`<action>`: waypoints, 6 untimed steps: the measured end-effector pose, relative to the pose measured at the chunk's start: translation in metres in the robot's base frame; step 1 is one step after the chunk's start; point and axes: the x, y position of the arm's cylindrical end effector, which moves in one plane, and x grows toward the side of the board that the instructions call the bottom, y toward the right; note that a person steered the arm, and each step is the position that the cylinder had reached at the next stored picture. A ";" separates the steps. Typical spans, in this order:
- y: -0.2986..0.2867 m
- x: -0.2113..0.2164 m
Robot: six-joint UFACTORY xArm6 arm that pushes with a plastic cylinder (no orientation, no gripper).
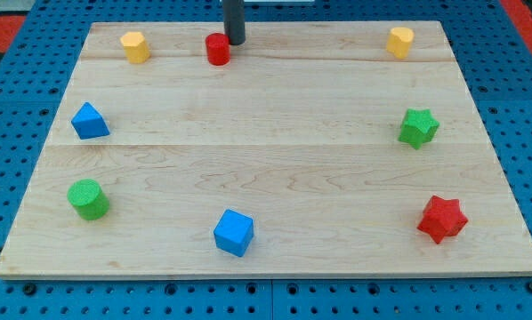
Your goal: Slide the red circle below the yellow hexagon
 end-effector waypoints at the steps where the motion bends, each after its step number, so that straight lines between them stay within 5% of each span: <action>1: 0.002 0.002; 4: 0.009 0.019; 6: -0.065 0.022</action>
